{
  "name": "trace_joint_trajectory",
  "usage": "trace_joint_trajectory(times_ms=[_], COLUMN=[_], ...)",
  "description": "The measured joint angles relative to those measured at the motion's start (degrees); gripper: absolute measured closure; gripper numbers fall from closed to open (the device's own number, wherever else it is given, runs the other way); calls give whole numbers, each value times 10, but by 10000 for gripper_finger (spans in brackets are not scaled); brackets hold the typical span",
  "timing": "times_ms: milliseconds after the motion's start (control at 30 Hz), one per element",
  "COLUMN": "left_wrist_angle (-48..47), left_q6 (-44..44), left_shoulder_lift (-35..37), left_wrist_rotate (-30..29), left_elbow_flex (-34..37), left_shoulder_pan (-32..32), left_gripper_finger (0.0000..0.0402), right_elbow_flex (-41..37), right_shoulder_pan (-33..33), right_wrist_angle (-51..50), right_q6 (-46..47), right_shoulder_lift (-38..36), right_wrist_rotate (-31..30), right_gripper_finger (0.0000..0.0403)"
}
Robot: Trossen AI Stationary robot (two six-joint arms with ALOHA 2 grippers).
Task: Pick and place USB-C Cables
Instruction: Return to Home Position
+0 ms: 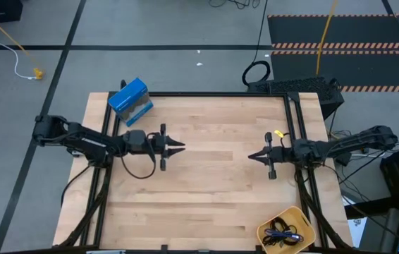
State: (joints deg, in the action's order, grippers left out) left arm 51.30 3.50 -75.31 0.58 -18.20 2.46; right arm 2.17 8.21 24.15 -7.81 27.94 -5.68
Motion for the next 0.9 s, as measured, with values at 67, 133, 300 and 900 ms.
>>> trace_joint_trajectory(times_ms=[67,133,300,900], left_wrist_angle=[1,10,81,178], left_q6=[-7,-10,-31,-81], left_shoulder_lift=[0,0,1,151], left_wrist_rotate=[22,41,45,38], left_elbow_flex=[7,18,61,177], left_shoulder_pan=[10,18,30,6], left_gripper_finger=[342,359,394,399], right_elbow_flex=[-6,-7,-7,-9], right_shoulder_pan=[0,0,0,0], right_wrist_angle=[-1,1,0,1], right_q6=[-6,-8,-16,-24], right_shoulder_lift=[-1,-1,0,-1], right_wrist_rotate=[0,0,0,-2], right_gripper_finger=[403,403,403,403])
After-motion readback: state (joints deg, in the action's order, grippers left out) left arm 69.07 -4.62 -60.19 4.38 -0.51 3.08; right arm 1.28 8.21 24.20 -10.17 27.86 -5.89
